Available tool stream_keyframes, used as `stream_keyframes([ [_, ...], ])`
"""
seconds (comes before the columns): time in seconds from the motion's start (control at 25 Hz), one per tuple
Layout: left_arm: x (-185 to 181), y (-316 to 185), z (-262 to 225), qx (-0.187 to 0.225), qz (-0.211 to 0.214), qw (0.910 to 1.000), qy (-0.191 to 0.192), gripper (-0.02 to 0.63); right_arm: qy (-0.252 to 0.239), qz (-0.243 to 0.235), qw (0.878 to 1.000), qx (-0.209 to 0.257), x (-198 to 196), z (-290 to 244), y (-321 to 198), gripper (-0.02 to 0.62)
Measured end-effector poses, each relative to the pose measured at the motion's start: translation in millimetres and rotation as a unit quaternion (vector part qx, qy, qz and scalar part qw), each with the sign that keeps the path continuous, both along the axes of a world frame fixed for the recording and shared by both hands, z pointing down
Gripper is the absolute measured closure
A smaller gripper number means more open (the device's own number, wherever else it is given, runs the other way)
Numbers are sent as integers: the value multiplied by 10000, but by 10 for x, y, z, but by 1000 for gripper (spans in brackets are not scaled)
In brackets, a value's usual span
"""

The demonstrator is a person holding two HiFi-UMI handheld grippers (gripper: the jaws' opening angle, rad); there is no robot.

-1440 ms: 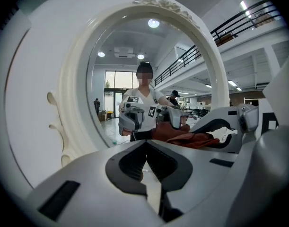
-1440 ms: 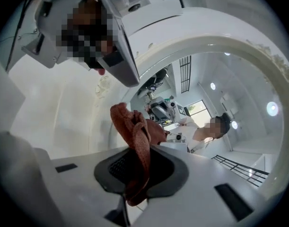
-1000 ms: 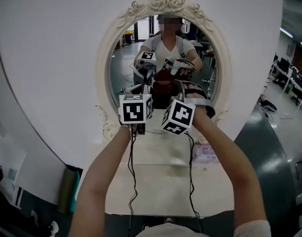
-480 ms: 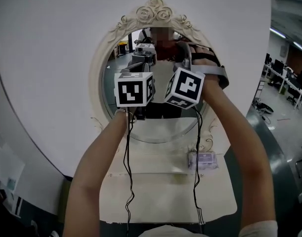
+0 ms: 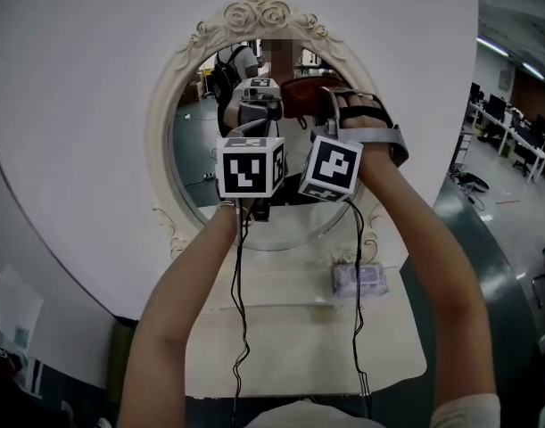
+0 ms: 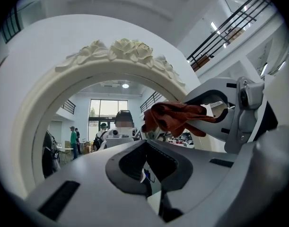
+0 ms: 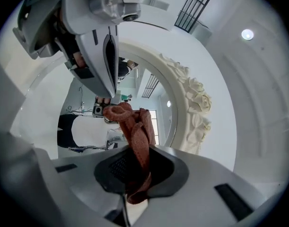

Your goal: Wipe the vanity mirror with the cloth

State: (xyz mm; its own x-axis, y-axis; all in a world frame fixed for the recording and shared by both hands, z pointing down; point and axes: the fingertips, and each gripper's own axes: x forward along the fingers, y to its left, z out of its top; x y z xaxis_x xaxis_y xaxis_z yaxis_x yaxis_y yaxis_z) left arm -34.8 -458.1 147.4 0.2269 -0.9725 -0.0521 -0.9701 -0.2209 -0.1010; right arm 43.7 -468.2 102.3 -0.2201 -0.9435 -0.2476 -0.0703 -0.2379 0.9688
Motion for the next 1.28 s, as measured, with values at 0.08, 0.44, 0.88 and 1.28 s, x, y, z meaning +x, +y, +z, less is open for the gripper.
stream_keyframes([
  [0.08, 62, -10, 103, -65, 54, 10000, 1, 595, -19, 27, 9999, -103, 54, 94, -19, 534],
  [0.44, 189, -70, 687, -437, 180, 9989, 69, 595, -66, 157, 9981, -585, 240, 690, -114, 534],
  [0.88, 285, -92, 1519, -1059, 244, 9939, 169, 595, -264, 88, 9936, -1092, 331, 1382, -101, 534],
  [1.28, 379, -26, 2132, -1330, 277, 9902, 326, 595, -474, 159, 9815, -1850, 398, 2271, -108, 534],
])
